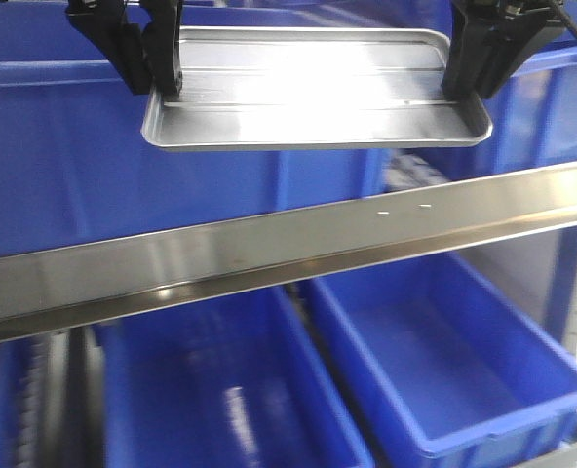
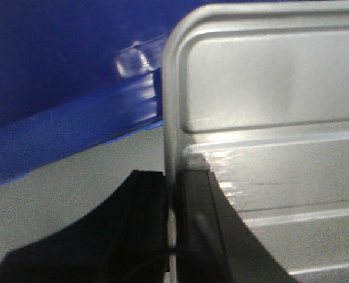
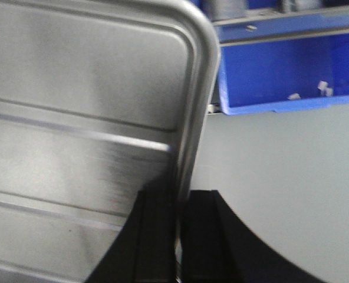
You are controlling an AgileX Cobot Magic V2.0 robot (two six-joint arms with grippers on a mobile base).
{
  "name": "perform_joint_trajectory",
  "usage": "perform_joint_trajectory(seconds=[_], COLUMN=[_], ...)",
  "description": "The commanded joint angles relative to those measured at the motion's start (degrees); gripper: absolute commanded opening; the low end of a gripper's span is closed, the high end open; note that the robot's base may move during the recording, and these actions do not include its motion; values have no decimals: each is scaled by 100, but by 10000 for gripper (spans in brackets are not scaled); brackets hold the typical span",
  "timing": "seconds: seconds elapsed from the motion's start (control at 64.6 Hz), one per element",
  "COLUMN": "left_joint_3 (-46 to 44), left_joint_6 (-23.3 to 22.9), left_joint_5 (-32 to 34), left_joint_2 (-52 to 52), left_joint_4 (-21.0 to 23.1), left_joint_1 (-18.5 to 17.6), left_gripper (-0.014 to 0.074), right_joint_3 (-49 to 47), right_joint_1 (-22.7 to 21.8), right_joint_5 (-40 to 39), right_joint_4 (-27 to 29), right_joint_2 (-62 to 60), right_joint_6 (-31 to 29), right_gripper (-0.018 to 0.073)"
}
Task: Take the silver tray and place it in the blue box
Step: 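Carry the tray over the blue bin on the shelf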
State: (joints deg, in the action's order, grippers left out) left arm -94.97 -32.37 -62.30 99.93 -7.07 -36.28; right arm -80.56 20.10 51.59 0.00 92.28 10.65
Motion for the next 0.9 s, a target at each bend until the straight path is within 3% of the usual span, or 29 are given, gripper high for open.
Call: perform_joint_trajectory(seconds=[0.0, 0.882], left_joint_3=[-216, -216], left_joint_6=[-51, -51], left_joint_5=[450, 450], left_joint_2=[-302, -302], left_joint_4=[196, 196], left_joint_1=[-53, -53], left_gripper=[10, 10], right_joint_3=[-218, -218], right_joint_1=[58, 58], right_joint_5=[-301, -301], right_joint_4=[275, 275], right_joint_2=[-267, -267], right_joint_6=[-102, -102], right_gripper=[57, 57])
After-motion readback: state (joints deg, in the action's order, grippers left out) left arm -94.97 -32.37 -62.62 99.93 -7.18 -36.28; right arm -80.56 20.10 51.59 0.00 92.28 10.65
